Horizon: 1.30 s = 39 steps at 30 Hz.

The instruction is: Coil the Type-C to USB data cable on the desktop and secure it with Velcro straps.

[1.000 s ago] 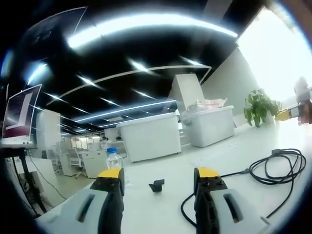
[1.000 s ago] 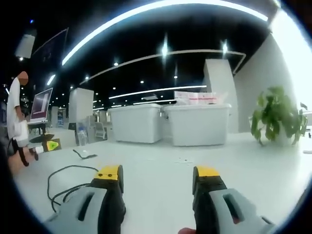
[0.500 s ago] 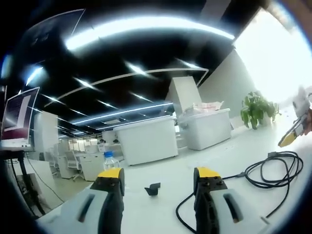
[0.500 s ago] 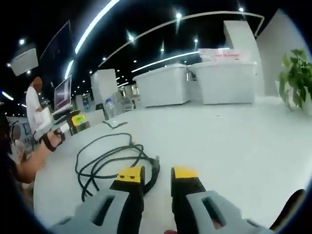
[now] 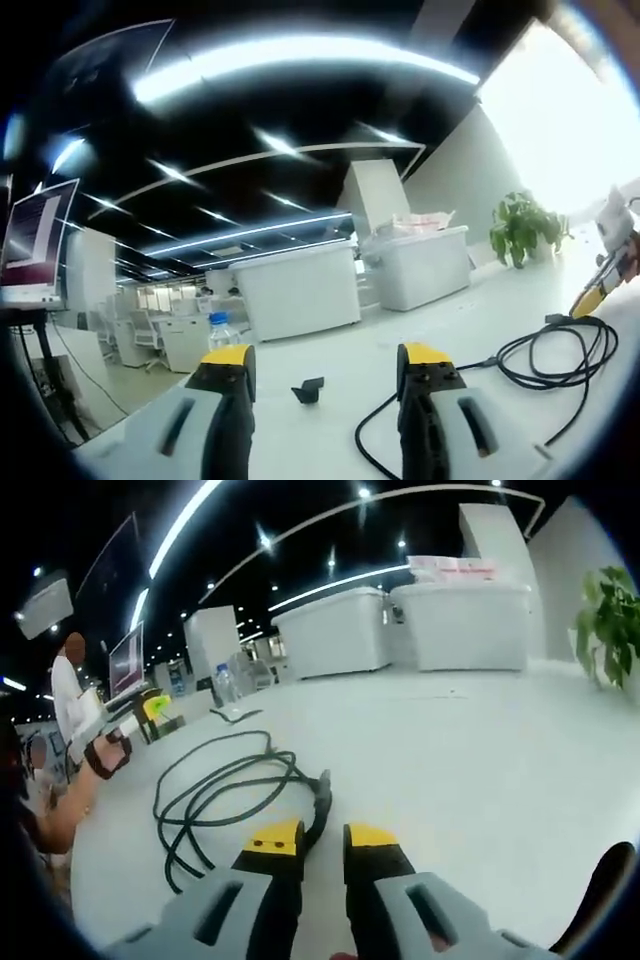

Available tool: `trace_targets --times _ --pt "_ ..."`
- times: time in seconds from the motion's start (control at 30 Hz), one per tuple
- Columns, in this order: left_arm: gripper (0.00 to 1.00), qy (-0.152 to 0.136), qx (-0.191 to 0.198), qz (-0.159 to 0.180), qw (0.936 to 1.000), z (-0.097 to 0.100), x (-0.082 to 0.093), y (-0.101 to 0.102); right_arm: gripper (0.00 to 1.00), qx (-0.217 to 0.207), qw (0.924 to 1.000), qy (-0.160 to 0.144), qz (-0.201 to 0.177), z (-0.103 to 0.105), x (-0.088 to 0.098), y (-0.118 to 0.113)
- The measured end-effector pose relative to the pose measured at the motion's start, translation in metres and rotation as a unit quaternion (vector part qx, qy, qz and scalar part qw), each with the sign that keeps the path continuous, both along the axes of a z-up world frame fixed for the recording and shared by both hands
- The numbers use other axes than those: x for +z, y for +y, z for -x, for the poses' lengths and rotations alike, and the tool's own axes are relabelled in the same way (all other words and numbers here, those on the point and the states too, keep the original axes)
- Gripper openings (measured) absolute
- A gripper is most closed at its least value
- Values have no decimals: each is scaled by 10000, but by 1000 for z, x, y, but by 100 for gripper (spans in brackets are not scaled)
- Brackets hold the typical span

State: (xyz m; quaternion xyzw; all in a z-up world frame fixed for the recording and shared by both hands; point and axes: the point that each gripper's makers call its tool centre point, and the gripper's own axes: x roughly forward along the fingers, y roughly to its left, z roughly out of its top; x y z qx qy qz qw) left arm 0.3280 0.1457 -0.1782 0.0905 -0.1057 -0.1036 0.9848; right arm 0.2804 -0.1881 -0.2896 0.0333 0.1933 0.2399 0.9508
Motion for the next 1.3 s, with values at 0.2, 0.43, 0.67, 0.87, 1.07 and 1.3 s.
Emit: trace_targets --times 0.2,0.43,0.67,0.87,1.07,1.3 --pt "57 -15 -16 6 10000 1 1 -1 7 148 9998 -39 100 0 1 1" --pt "57 -18 -43 16 10000 2 2 -2 7 199 9997 31 148 -3 0 -3" --pt "56 -38 -77 44 10000 3 4 -3 5 425 9971 105 621 4 -4 1" --pt "56 -61 -124 21 9999 5 5 -7 2 418 9967 271 639 2 -7 -1" --pt "56 -26 -168 32 9999 4 4 -8 1 352 9986 -172 362 2 11 -2" --pt "56 31 -1105 133 9938 10 4 -50 1 386 9939 -990 304 7 53 7"
